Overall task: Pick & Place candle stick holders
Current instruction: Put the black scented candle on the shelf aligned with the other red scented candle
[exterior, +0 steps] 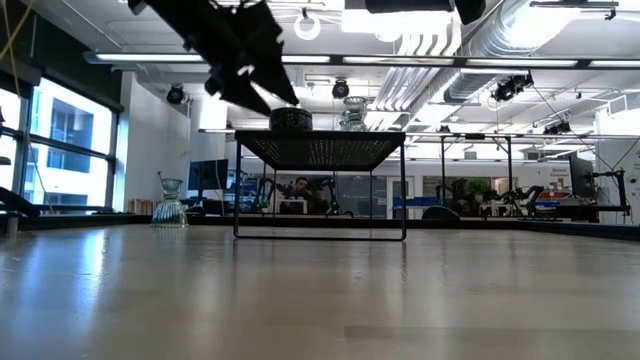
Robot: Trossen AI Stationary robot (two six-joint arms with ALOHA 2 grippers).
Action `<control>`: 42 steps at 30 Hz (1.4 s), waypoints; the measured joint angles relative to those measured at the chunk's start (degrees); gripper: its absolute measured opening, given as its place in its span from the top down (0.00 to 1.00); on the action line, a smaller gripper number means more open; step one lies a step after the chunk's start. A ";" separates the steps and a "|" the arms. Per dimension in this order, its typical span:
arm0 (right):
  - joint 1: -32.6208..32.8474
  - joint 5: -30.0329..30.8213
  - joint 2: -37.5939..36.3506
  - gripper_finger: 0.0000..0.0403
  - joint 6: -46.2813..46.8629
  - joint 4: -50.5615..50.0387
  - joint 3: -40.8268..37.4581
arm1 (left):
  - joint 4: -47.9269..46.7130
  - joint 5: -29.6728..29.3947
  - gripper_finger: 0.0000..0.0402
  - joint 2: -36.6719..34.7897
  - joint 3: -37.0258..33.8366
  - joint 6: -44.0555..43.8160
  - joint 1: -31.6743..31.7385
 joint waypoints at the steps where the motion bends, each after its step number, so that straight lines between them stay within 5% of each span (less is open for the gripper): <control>1: 0.00 -0.13 0.00 0.98 0.00 0.08 0.02 | 0.30 0.36 0.01 0.45 -0.15 0.05 0.59; 13: 0.01 -0.38 0.02 0.99 -0.84 0.44 0.06 | 4.84 0.89 0.02 4.09 -0.02 1.55 2.41; 27: 0.01 -0.35 0.04 1.00 -0.87 0.53 0.06 | 4.88 0.11 0.29 4.96 -0.02 1.92 2.41; 35: 0.01 -0.38 0.04 1.00 -0.87 0.53 0.06 | 4.79 -1.52 0.27 4.40 0.00 2.60 3.43; 42: 0.00 -0.38 0.07 1.00 -0.87 0.50 0.06 | 6.38 3.66 0.27 3.58 0.20 1.85 10.43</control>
